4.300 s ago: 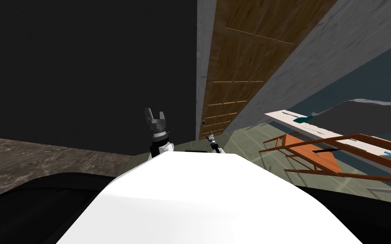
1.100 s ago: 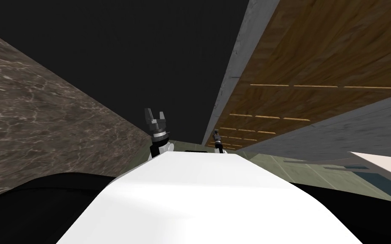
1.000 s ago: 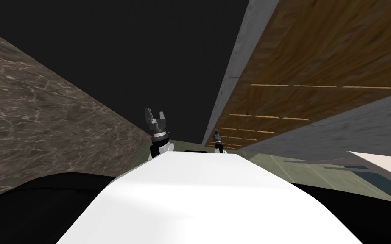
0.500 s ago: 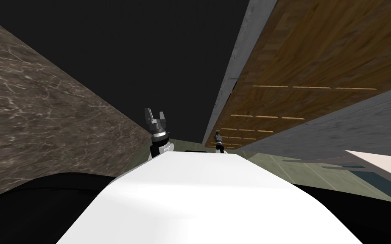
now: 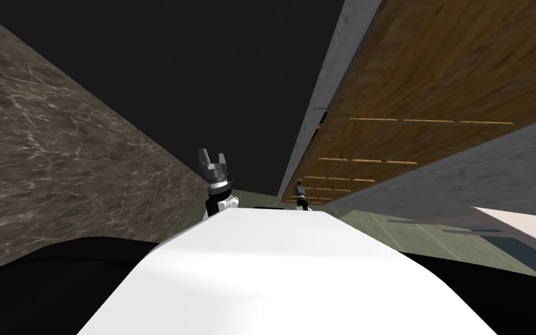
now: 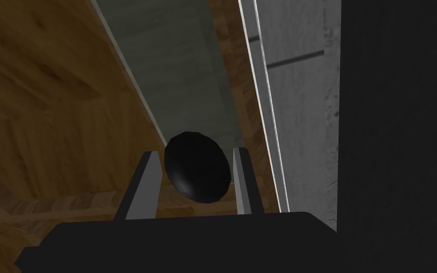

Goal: Pull the door open

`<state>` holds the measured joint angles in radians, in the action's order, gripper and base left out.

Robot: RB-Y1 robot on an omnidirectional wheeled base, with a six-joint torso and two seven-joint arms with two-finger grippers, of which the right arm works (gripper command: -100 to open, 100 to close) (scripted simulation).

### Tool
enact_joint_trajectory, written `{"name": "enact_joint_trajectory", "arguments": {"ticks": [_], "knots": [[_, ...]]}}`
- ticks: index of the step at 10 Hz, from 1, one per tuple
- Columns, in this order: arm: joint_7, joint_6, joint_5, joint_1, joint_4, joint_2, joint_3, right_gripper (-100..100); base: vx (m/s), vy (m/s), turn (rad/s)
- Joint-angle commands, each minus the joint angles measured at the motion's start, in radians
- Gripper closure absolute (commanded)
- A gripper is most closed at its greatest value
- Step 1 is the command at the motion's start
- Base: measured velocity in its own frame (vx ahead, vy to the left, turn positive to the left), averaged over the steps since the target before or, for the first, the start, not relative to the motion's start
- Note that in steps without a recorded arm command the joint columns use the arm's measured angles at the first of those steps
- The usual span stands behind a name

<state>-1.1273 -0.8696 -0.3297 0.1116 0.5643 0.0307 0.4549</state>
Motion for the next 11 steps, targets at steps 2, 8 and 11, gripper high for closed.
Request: {"name": "enact_joint_trajectory", "arguments": {"ticks": [2, 8, 11], "knots": [[0.076, 0.016, 0.014, -0.023, 0.018, 0.011, 0.0, 100, -0.032, 0.01, 0.016], [0.229, 0.013, 0.049, -0.03, 0.007, 0.03, -0.013, 100, -0.036, 0.011, 0.028], [0.298, 0.012, 0.069, -0.032, 0.001, 0.039, -0.022, 100, -0.028, 0.006, 0.039]]}}
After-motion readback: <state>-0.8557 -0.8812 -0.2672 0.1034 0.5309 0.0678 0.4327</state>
